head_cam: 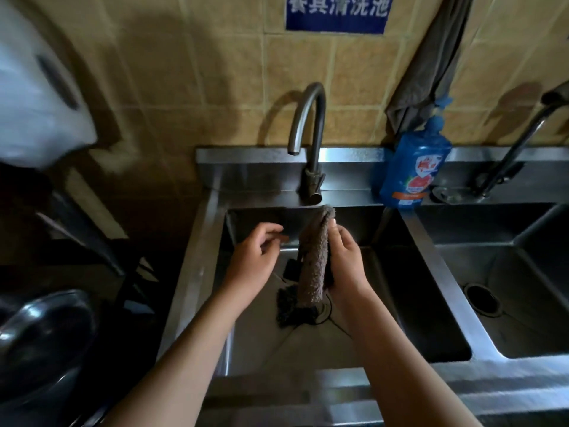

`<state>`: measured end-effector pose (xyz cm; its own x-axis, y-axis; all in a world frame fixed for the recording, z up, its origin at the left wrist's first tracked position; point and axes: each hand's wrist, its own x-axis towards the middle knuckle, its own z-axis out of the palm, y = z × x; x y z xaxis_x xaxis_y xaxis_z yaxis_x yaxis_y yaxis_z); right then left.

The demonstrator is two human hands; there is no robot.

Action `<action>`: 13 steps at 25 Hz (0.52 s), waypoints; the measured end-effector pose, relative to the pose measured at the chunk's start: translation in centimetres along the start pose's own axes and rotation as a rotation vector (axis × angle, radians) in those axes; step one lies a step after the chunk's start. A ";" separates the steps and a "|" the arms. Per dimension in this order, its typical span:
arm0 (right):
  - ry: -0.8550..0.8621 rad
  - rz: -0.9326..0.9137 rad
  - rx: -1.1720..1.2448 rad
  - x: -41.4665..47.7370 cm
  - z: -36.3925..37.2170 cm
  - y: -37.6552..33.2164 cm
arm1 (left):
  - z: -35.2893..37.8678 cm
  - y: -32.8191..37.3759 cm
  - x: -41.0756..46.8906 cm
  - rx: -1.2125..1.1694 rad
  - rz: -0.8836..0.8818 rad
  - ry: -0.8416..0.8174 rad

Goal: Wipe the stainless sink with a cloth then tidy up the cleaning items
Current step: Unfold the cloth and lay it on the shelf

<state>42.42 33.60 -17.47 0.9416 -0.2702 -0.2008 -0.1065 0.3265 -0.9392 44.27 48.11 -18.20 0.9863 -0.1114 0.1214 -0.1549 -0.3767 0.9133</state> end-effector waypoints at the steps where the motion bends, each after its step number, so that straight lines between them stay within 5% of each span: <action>1: -0.031 -0.011 -0.002 -0.8 0.7 -0.4 | -0.9 0.3 -0.7 0.001 0.002 0.010; 13: -0.545 0.135 0.025 -5.5 8.3 -2.8 | -8.0 4.1 -7.6 0.040 -0.121 0.396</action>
<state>40.19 41.65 -11.46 0.9498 0.2800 -0.1395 -0.2361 0.3491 -0.9068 36.63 54.74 -12.26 0.9418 0.2950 0.1612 -0.0309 -0.4015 0.9153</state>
